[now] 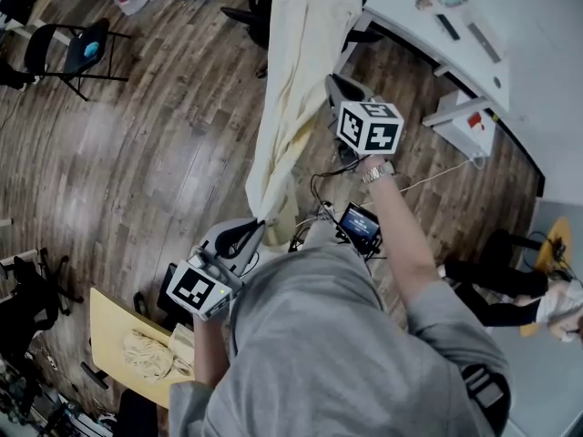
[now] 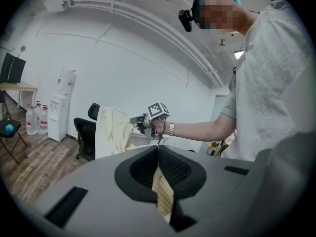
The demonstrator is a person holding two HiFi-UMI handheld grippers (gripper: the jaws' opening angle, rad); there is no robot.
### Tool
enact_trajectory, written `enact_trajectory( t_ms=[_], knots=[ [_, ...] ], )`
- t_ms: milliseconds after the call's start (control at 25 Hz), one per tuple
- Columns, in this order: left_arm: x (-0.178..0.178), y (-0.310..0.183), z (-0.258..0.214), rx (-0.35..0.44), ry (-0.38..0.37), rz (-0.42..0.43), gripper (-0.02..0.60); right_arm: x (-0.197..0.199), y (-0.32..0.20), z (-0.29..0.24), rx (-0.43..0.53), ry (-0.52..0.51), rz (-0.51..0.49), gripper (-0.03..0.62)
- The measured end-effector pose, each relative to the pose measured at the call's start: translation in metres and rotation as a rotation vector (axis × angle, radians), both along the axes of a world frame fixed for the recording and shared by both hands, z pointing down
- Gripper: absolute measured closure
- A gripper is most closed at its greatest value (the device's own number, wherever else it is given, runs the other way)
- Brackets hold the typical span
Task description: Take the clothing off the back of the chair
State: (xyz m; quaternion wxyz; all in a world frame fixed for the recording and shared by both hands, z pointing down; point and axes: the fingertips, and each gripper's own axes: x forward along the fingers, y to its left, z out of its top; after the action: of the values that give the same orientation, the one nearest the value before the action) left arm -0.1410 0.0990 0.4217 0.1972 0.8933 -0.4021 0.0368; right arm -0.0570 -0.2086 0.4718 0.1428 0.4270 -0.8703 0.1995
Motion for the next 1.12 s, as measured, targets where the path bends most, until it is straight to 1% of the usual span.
enact_trajectory(
  t_ms=[240,360,600,800,1120],
  knots=[
    [-0.007,-0.004,-0.003,0.036,-0.02,-0.043,0.545,0.002,0.011,-0.003,0.009,-0.004,0.008,0.556],
    [-0.008,-0.007,-0.003,0.041,-0.046,-0.06,0.545,0.005,0.015,-0.006,0.015,-0.004,0.01,0.556],
    [-0.011,-0.01,-0.002,0.052,-0.057,-0.098,0.545,0.009,0.025,-0.014,0.029,-0.012,0.016,0.556],
    [-0.01,-0.012,-0.003,0.06,-0.065,-0.099,0.545,0.011,0.035,-0.014,0.03,-0.013,0.013,0.556],
    [-0.01,-0.009,-0.004,0.073,-0.042,-0.095,0.545,0.011,0.048,-0.017,0.042,-0.017,0.01,0.556]
  ],
)
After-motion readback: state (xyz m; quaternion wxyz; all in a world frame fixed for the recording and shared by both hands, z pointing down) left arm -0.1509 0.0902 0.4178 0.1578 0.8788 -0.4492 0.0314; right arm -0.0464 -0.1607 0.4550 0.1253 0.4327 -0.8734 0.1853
